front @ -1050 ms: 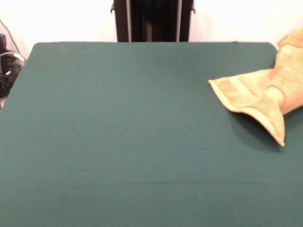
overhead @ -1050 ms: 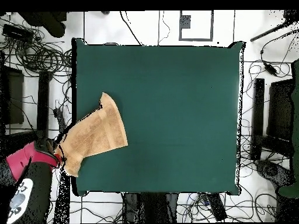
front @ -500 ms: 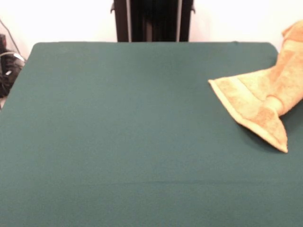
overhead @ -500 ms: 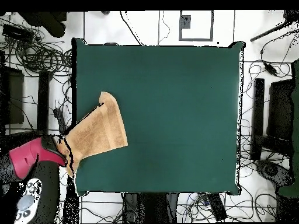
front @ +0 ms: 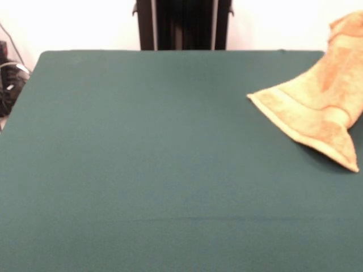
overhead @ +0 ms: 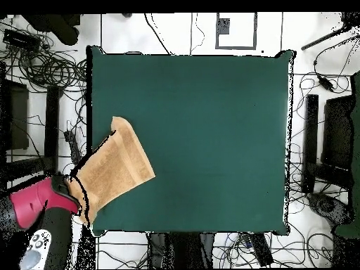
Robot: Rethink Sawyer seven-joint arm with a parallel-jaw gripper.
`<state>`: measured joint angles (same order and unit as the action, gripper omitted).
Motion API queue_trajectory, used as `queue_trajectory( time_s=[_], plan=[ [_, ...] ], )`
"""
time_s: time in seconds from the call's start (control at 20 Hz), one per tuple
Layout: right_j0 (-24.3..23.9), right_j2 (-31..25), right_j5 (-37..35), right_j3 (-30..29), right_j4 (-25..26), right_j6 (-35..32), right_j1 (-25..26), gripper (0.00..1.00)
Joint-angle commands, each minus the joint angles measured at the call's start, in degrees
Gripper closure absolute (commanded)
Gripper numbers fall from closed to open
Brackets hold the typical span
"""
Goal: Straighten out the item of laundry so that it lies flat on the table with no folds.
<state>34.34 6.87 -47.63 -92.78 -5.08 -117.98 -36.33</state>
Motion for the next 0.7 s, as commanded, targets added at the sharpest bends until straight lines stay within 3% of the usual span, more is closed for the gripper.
queue_trajectory(
  time_s=[0.05, 0.5, 0.7],
  plan=[
    [-0.74, -5.11, -11.88, -3.35, -4.48, -9.79, -3.85, 1.00],
    [-5.27, -5.89, -26.05, 4.20, -4.15, -7.05, -6.03, 1.00],
    [-7.20, -6.45, -28.15, 8.81, -3.04, -6.85, -2.55, 1.00]
  ],
)
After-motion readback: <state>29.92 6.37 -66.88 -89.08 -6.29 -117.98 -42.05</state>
